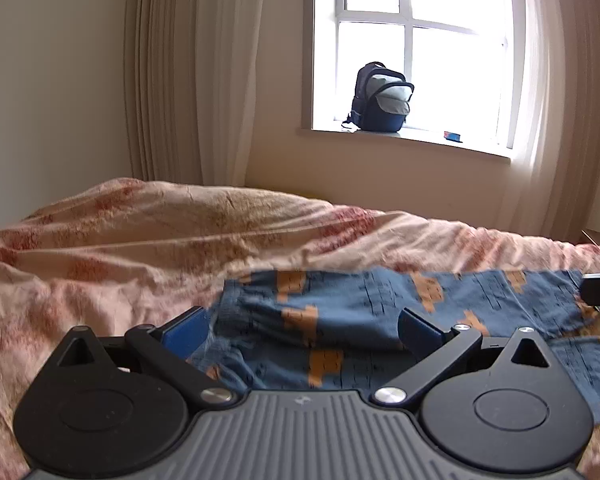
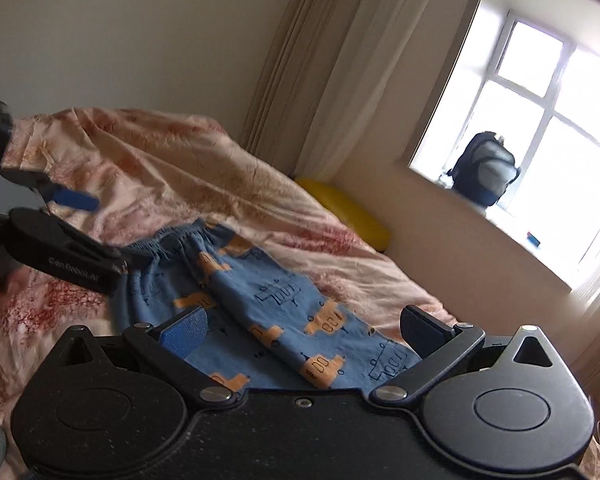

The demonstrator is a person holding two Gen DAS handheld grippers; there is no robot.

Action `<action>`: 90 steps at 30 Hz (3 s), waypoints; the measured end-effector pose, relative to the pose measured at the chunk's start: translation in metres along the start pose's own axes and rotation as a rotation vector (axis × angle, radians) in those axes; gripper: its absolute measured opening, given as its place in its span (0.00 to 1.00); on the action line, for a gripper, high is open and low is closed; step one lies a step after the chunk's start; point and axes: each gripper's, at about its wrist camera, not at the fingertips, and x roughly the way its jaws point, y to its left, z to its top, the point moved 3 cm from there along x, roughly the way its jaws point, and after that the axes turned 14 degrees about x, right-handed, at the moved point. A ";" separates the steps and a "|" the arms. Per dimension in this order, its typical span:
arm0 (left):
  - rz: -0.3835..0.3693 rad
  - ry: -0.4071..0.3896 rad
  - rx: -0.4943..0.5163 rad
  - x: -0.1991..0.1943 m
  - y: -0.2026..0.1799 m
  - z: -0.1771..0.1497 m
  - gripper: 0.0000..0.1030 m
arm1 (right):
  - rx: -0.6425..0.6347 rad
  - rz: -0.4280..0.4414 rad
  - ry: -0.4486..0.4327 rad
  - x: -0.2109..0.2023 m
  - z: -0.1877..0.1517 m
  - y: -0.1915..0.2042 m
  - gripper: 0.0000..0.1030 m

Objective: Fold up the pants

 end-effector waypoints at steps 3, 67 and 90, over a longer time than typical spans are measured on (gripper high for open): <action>-0.002 0.007 0.006 0.015 -0.002 0.012 1.00 | 0.065 -0.015 0.031 0.033 0.011 -0.012 1.00; -0.097 0.145 0.475 0.295 0.034 0.077 0.00 | -0.022 0.055 0.085 0.315 0.015 -0.157 0.00; -0.236 0.299 0.234 0.352 0.095 0.043 0.59 | 0.044 0.113 0.100 0.370 0.020 -0.152 0.77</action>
